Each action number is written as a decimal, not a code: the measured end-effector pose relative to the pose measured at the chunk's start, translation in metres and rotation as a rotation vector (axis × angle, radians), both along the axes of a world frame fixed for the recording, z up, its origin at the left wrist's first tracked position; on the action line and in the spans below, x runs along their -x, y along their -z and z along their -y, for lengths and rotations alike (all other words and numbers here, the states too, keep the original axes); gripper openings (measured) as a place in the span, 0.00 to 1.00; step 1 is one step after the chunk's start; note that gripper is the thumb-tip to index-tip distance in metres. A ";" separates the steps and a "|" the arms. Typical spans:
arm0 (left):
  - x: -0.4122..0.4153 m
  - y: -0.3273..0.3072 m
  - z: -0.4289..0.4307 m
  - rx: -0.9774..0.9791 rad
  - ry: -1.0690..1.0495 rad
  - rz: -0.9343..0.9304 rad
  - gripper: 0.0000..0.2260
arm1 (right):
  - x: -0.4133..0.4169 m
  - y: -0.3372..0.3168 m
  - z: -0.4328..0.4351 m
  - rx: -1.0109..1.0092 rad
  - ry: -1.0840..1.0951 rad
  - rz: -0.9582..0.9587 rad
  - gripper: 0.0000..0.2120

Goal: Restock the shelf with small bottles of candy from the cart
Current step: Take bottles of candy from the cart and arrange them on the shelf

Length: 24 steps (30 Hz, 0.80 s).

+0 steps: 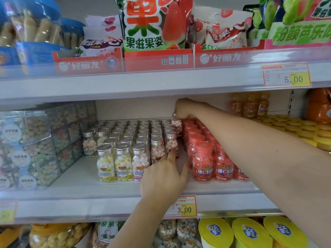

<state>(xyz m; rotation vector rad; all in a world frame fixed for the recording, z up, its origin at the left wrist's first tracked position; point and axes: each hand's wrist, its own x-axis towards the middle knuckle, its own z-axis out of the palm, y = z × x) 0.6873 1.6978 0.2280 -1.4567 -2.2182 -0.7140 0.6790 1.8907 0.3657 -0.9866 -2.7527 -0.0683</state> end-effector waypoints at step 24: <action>-0.014 0.013 0.021 -0.385 0.231 -0.026 0.14 | -0.165 0.024 0.137 0.027 -0.157 -0.445 0.04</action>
